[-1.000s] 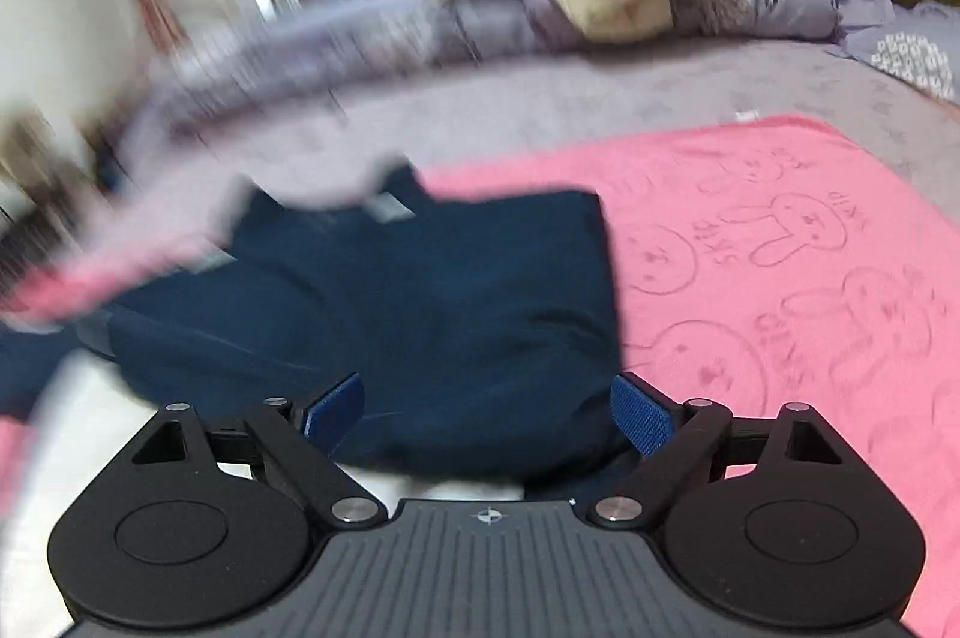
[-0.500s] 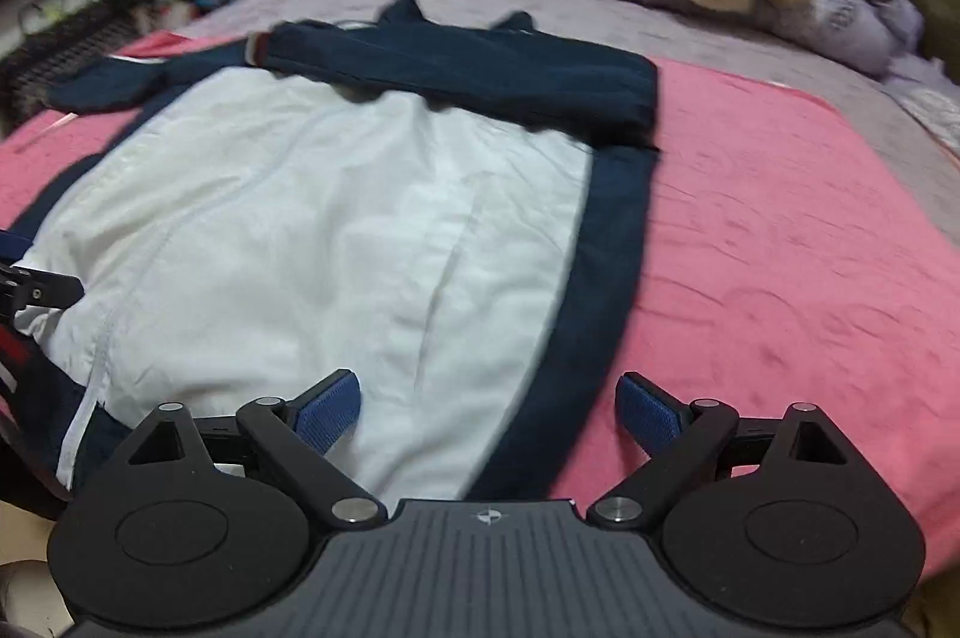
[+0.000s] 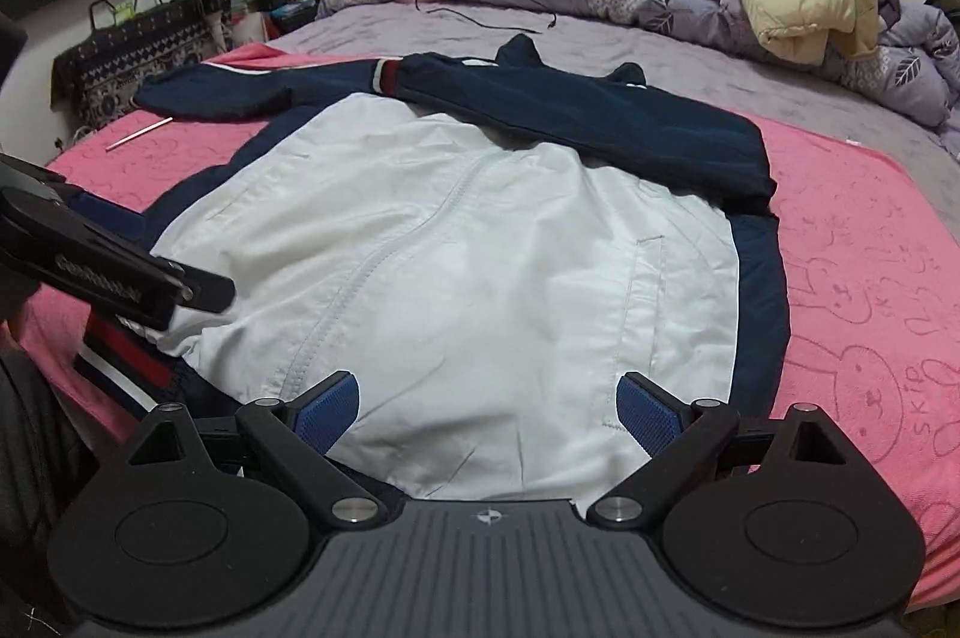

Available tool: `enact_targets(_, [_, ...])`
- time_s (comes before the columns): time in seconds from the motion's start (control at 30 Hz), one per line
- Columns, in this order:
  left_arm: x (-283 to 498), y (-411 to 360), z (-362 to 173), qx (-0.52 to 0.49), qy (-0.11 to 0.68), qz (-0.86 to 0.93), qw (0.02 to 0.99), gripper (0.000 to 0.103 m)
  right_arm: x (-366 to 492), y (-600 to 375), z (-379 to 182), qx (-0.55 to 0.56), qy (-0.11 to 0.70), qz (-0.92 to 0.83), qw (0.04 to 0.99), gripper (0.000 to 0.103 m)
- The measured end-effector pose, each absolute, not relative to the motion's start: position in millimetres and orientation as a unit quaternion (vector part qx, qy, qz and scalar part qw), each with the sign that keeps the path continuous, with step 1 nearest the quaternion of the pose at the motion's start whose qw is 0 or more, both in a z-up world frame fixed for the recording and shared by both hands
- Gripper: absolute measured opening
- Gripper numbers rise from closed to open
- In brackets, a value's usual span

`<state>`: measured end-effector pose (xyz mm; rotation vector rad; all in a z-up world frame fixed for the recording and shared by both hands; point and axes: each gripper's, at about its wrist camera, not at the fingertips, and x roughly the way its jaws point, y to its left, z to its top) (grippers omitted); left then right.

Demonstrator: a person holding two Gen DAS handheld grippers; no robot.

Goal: Fold clothes
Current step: 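Grasp the other striped sleeve cuff with the left gripper, then fold the held sleeve across the jacket body with the left gripper and release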

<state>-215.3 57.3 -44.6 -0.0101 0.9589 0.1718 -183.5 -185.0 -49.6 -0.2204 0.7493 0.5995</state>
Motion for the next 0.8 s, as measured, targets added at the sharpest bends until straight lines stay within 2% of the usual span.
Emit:
enact_targets(0.17, [-217, 115, -19, -0.062, 0.408, 0.114, 0.904, 0.103, -174, -183, -54, -0.101, 0.363, 0.28, 0.883, 0.095])
enact_targets(0.33, [-205, 242, 3, -0.17, 0.331, 0.198, 0.907, 0.101, -163, -176, -60, -0.1, 0.362, 0.28, 0.884, 0.096])
enact_targets(0.37, [-200, 268, 3, -0.177, 0.321, 0.223, 0.903, 0.098, -160, -174, -61, -0.102, 0.363, 0.28, 0.883, 0.097])
enact_targets(0.4, [-193, 293, 3, -0.178, 0.312, 0.251, 0.899, 0.088, -157, -171, -63, -0.106, 0.365, 0.279, 0.882, 0.097])
enact_targets(0.47, [-182, 340, -2, -0.18, 0.289, 0.302, 0.89, 0.085, -151, -164, -67, -0.117, 0.367, 0.274, 0.881, 0.097])
enact_targets(0.57, [-168, 408, -15, -0.216, 0.249, 0.332, 0.884, 0.085, -142, -155, -72, -0.122, 0.372, 0.273, 0.879, 0.097])
enact_targets(0.7, [-152, 490, -44, -0.325, 0.215, 0.372, 0.843, 0.086, -128, -144, -78, -0.128, 0.384, 0.267, 0.874, 0.103])
enact_targets(0.8, [-151, 539, -76, -0.428, 0.178, 0.397, 0.793, 0.084, -118, -138, -82, -0.121, 0.392, 0.261, 0.874, 0.103])
